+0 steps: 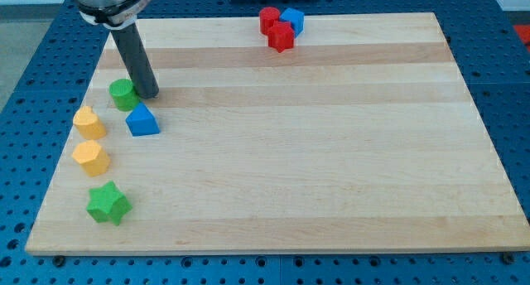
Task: Move blue triangle to the green circle
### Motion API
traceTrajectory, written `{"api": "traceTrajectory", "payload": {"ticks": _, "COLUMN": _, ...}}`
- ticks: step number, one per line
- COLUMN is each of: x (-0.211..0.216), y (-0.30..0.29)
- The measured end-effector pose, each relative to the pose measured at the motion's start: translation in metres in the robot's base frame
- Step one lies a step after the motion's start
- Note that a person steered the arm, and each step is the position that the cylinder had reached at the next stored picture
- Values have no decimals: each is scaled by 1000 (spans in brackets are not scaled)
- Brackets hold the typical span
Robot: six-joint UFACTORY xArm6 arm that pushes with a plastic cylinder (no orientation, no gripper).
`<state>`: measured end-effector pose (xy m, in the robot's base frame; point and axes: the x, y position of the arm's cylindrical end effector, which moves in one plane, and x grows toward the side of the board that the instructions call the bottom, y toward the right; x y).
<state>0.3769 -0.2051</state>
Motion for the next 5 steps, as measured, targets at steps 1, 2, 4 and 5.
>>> {"api": "traceTrajectory", "payload": {"ticks": 1, "x": 0, "y": -13}}
{"api": "traceTrajectory", "payload": {"ticks": 2, "x": 0, "y": -17}}
{"api": "traceTrajectory", "payload": {"ticks": 4, "x": 6, "y": 90}}
{"api": "traceTrajectory", "payload": {"ticks": 5, "x": 43, "y": 121}}
